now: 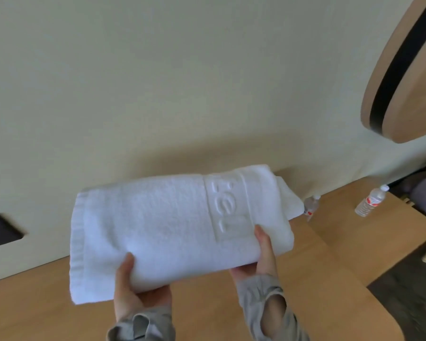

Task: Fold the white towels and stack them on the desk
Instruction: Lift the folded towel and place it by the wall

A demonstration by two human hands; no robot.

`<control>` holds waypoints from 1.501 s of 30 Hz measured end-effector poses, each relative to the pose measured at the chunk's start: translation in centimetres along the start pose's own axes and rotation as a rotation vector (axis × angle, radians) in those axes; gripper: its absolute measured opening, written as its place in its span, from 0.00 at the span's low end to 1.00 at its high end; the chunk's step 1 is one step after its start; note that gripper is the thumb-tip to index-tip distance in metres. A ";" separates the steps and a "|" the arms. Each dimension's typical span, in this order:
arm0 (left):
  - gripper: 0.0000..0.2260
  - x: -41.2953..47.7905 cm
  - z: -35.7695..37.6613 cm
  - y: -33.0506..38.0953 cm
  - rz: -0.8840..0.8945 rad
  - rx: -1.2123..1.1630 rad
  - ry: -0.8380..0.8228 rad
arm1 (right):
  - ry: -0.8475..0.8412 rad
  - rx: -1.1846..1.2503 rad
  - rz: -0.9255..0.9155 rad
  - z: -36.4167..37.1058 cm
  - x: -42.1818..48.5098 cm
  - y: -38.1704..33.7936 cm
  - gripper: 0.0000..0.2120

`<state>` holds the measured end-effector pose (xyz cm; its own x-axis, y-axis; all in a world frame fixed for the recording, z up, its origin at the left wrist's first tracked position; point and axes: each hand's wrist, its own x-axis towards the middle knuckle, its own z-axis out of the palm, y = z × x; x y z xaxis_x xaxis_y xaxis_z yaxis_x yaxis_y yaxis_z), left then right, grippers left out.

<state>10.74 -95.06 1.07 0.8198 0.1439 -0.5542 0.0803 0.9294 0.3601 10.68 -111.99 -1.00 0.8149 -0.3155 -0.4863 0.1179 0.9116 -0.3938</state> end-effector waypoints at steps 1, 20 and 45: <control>0.12 0.4 1.8 -2.2 -0.003 0.013 0.002 | -0.043 -0.034 -0.037 0.3 1.2 -2.1 0.17; 0.21 10.3 5.7 -25.1 0.018 0.075 0.113 | 0.170 -0.288 0.031 -5.8 22.8 -17.3 0.28; 0.32 12.9 5.5 -18.8 0.232 1.394 0.421 | 0.293 -1.501 -0.549 -6.8 25.6 -23.2 0.32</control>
<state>22.96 -112.55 -8.71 0.6882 0.5534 -0.4691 0.6420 -0.1634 0.7491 24.98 -143.03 -9.63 0.7131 -0.6949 -0.0930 -0.4305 -0.3294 -0.8403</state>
